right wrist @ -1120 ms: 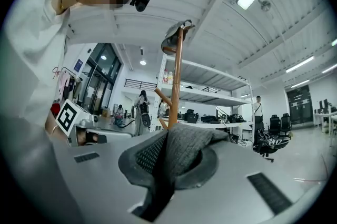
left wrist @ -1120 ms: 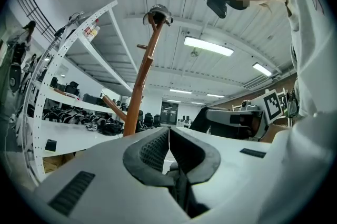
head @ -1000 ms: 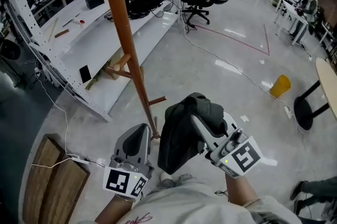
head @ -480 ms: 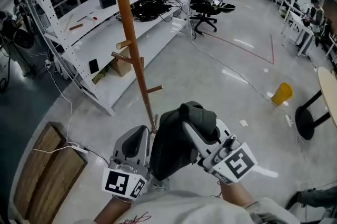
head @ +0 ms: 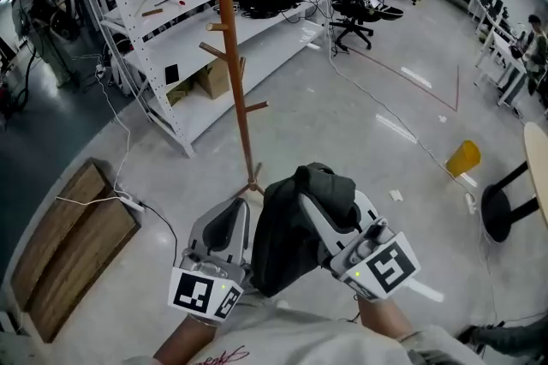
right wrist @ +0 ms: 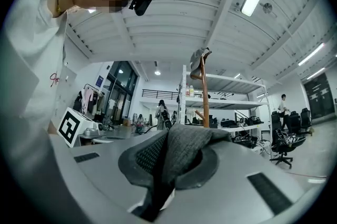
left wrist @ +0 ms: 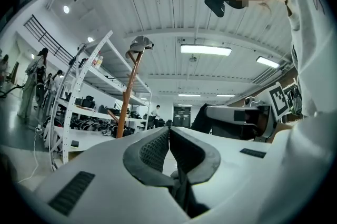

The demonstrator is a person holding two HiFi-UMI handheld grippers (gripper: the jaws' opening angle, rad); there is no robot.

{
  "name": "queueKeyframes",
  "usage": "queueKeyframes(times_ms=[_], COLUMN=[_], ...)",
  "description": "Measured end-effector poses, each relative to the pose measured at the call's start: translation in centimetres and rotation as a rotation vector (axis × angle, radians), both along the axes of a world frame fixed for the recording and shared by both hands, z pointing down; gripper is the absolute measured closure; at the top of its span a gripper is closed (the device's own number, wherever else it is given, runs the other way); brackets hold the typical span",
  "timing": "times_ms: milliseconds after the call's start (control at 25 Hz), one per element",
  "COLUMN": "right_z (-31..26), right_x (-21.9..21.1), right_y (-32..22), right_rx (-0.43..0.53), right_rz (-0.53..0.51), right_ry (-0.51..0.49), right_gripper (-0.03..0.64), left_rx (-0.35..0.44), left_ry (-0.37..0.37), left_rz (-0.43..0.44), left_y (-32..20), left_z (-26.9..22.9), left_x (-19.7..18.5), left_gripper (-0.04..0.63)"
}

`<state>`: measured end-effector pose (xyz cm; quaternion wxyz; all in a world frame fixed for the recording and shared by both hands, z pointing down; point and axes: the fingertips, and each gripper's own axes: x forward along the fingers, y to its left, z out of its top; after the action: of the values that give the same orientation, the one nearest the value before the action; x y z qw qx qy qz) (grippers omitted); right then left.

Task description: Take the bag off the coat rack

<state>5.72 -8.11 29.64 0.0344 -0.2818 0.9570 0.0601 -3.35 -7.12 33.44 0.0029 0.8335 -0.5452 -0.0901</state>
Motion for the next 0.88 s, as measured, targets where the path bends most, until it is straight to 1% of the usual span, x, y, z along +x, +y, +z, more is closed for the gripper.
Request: queueKeyframes(times_ms=[200, 320, 400, 560, 760, 880], right_z=[0.2, 0.1, 0.1, 0.1, 0.9, 1.2], right_x=[0.9, 0.8, 0.8, 0.3, 0.1, -0.5], right_y=[3.0, 4.4, 5.2, 7.1, 8.4, 9.0], right_rx=[-0.012, 0.005, 0.001, 0.028, -0.024, -0.03], right_rz=[-0.02, -0.031, -0.035, -0.052, -0.027, -0.025], right_ry=[-0.002, -0.003, -0.011, -0.004, -0.02, 0.001], right_gripper=[0.583, 0.583, 0.583, 0.583, 0.583, 0.583], left_rx=[-0.005, -0.003, -0.008, -0.024, -0.016, -0.015], left_ry=[-0.004, -0.008, -0.009, -0.004, -0.013, -0.016], left_rz=[-0.026, -0.032, -0.029, -0.01, 0.011, 0.018], left_y=[3.1, 4.4, 5.1, 6.6, 8.2, 8.8], left_z=[-0.1, -0.4, -0.3, 0.4, 0.1, 0.0], left_x=[0.6, 0.6, 0.6, 0.9, 0.6, 0.2], left_gripper=[0.577, 0.577, 0.577, 0.577, 0.577, 0.577])
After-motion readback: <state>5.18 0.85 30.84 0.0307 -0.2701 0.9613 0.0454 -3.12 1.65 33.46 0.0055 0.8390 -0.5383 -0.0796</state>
